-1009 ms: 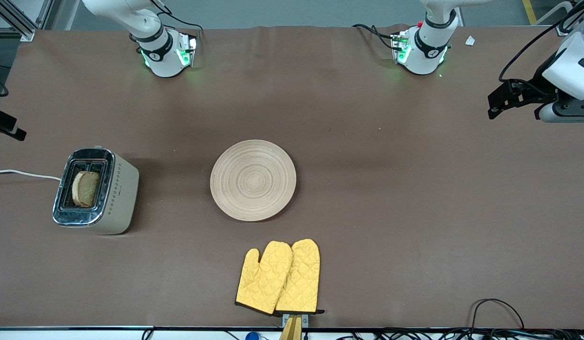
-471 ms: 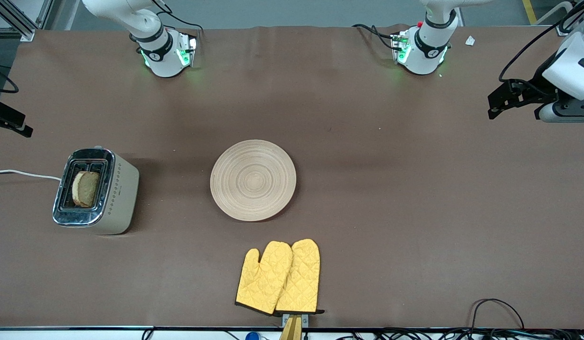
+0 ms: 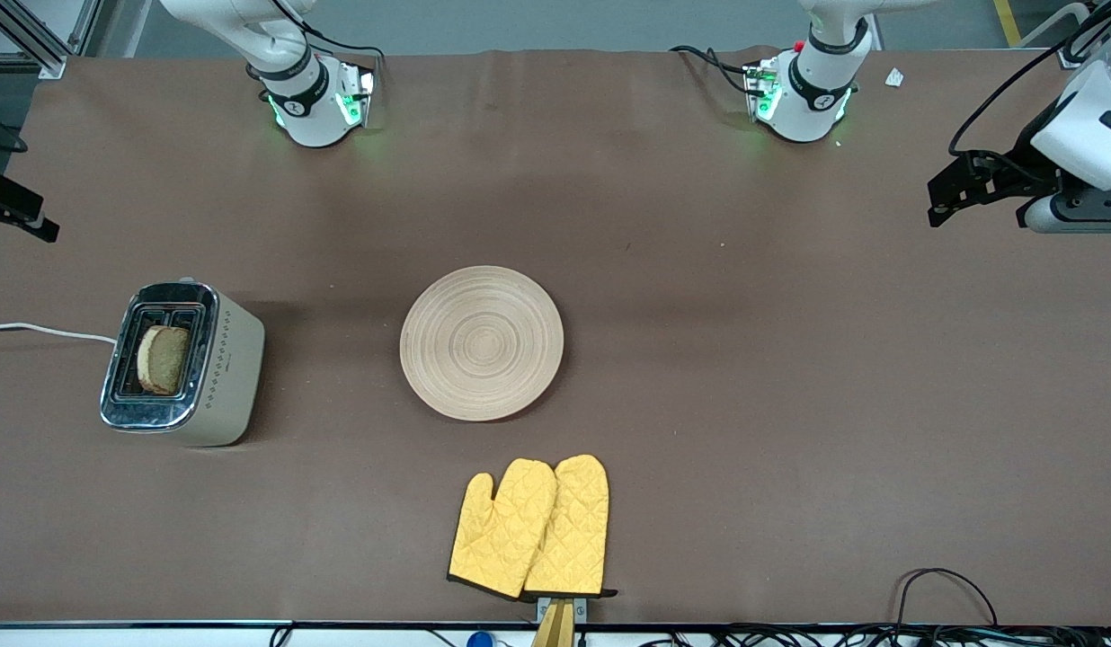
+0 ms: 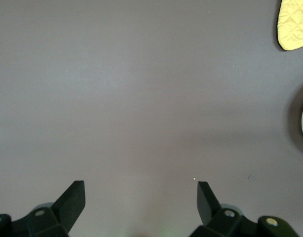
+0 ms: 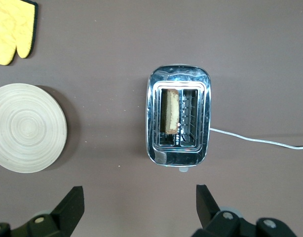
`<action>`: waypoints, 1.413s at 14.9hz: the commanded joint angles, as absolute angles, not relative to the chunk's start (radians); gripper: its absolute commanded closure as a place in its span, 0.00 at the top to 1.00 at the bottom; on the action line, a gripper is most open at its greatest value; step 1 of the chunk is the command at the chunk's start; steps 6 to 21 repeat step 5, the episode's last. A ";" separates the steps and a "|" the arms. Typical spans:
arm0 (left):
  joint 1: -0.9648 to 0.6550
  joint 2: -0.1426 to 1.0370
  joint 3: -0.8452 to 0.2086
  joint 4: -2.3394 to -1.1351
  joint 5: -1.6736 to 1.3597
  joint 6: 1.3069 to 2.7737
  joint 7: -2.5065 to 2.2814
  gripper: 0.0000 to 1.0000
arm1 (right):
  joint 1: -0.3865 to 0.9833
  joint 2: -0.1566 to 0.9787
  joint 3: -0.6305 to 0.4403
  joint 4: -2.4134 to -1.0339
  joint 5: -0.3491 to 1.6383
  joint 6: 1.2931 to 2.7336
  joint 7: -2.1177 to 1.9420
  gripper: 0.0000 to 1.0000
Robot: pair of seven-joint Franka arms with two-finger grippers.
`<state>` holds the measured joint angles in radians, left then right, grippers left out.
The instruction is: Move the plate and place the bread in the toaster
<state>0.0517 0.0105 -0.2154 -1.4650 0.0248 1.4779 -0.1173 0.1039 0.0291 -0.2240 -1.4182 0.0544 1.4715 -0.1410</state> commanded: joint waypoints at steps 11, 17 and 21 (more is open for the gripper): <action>0.052 0.015 -0.218 -1.451 0.015 1.465 -0.109 1.00 | 0.120 0.009 -0.213 -1.437 -0.003 1.483 -0.110 1.00; 0.052 0.015 -0.218 -1.451 0.015 1.465 -0.109 1.00 | 0.120 0.009 -0.213 -1.437 -0.003 1.483 -0.110 1.00; 0.052 0.015 -0.218 -1.451 0.015 1.465 -0.109 1.00 | 0.120 0.009 -0.213 -1.437 -0.003 1.483 -0.110 1.00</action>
